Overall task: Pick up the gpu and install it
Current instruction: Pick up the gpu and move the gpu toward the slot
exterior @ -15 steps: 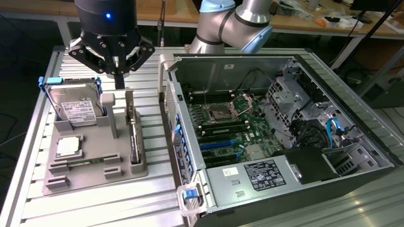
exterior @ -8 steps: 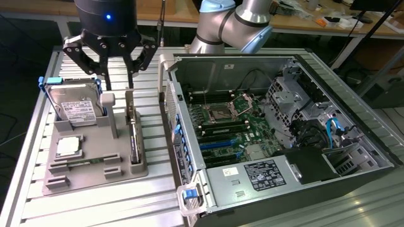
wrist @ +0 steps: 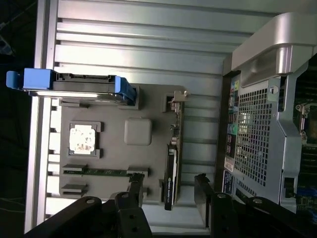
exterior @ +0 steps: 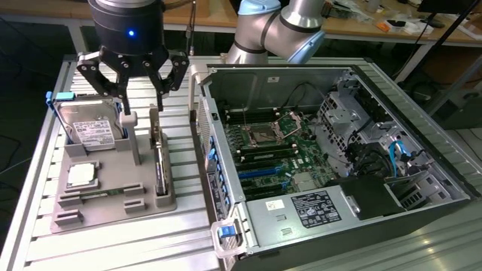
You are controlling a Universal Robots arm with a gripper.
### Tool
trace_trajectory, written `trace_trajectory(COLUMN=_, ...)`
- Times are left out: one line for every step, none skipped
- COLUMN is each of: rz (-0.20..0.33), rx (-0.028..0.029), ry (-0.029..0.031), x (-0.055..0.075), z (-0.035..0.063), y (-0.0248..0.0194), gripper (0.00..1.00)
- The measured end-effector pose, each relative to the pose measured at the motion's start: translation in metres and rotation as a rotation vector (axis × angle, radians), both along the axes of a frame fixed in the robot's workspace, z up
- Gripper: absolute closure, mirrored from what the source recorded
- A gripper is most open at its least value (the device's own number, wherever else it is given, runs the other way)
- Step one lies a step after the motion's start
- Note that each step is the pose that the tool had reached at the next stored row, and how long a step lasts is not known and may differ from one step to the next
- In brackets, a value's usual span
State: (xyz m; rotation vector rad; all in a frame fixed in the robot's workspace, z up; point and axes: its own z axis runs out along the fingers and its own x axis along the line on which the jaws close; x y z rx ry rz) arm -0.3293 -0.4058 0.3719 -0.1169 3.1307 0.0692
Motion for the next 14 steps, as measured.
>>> trace_trajectory(rz=0.0, rx=-0.0001, ry=0.0001, x=0.0, z=-0.0032, y=-0.0005, gripper=0.46)
trace_trajectory(rz=0.0, rx=-0.0001, ry=0.0001, x=0.0, z=-0.005, y=-0.0007, gripper=0.46)
trace_trajectory(rz=0.0, rx=-0.0001, ry=0.0001, x=0.0, z=-0.0071, y=-0.0011, gripper=0.46)
trace_trajectory(rz=0.0, rx=-0.0001, ry=0.0001, x=0.0, z=-0.0092, y=-0.0014, gripper=0.46)
trace_trajectory(rz=0.0, rx=-0.0001, ry=0.0001, x=0.0, z=-0.0109, y=-0.0021, gripper=0.46)
trace_trajectory(rz=0.0, rx=-0.0002, ry=0.0003, x=0.0, z=-0.012, y=-0.0033, gripper=0.46)
trace_trajectory(rz=0.0, rx=-0.0001, ry=0.0002, x=0.0, z=-0.0145, y=-0.0072, gripper=0.46)
trace_trajectory(rz=0.0, rx=-0.0001, ry=0.0002, x=0.0, z=-0.0165, y=-0.0102, gripper=0.46)
trace_trajectory(rz=0.0, rx=-0.0001, ry=0.0001, x=0.0, z=-0.0183, y=-0.012, gripper=0.46)
trace_trajectory(rz=0.0, rx=0.0001, ry=-0.0001, x=0.0, z=-0.0202, y=-0.0132, gripper=0.46)
trace_trajectory(rz=0.0, rx=0.0001, ry=0.0, x=0.0, z=-0.0219, y=-0.0138, gripper=0.46)
trace_trajectory(rz=0.0, rx=0.0, ry=0.0001, x=0.0, z=-0.0236, y=-0.014, gripper=0.46)
trace_trajectory(rz=0.0, rx=-0.0001, ry=0.0001, x=0.0, z=-0.0257, y=-0.0141, gripper=0.46)
trace_trajectory(rz=0.0, rx=-0.0001, ry=0.0002, x=0.001, z=-0.0287, y=-0.0145, gripper=0.46)
